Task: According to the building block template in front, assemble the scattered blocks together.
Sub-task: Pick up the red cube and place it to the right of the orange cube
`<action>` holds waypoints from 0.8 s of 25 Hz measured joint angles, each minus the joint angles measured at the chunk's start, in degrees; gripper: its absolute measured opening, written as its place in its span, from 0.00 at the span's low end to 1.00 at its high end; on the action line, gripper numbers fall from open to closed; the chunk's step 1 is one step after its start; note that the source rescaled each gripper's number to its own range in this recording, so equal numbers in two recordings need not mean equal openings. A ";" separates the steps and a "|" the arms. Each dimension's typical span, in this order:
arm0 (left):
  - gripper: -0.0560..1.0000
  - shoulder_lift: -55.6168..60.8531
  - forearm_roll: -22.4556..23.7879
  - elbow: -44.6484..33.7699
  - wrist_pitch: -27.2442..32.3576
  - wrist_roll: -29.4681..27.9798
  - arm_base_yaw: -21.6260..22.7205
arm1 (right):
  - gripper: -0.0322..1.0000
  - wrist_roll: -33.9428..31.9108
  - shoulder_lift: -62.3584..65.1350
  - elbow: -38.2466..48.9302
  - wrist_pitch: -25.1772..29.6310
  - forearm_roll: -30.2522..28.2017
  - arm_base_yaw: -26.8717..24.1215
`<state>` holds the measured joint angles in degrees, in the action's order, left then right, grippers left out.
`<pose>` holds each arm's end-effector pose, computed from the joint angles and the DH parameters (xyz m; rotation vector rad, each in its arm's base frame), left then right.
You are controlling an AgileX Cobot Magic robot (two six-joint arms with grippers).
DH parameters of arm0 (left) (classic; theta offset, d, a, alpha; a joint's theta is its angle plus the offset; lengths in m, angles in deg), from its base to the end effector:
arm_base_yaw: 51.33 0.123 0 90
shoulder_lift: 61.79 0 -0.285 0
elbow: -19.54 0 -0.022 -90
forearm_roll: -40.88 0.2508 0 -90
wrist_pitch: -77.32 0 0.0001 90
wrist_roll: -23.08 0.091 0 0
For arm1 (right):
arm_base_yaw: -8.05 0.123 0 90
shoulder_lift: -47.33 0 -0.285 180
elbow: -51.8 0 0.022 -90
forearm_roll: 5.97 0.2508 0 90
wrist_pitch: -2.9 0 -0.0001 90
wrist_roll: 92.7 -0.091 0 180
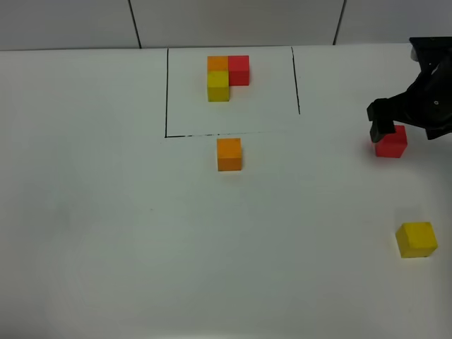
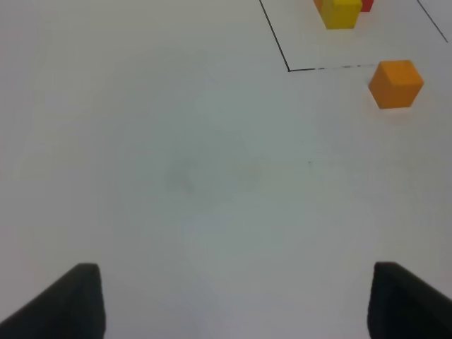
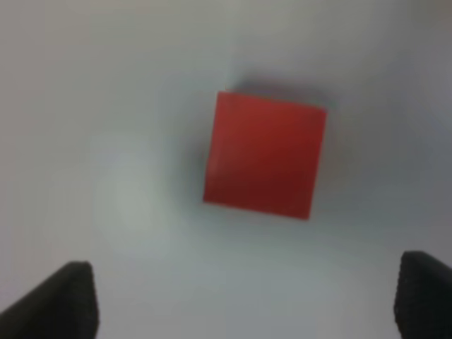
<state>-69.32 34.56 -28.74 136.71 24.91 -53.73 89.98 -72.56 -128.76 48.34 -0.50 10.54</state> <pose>-0.0058 -0.0084 0.2810 0.0782 2.0070 -0.1376 0.3948 0.0234 0.1788 -0.0464 2.8735 0.1100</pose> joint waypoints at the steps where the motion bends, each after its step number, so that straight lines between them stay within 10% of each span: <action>1: 0.71 0.00 0.00 0.00 0.00 0.00 0.00 | 0.81 0.01 -1.17 -0.71 0.00 -0.06 0.00; 20: 0.71 0.00 0.00 0.00 0.00 0.00 0.00 | 0.81 -0.21 -8.83 -3.54 -4.66 -0.93 0.00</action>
<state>-69.32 34.56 -28.74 136.71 24.91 -53.73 89.76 -81.39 -132.30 43.68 -1.43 10.54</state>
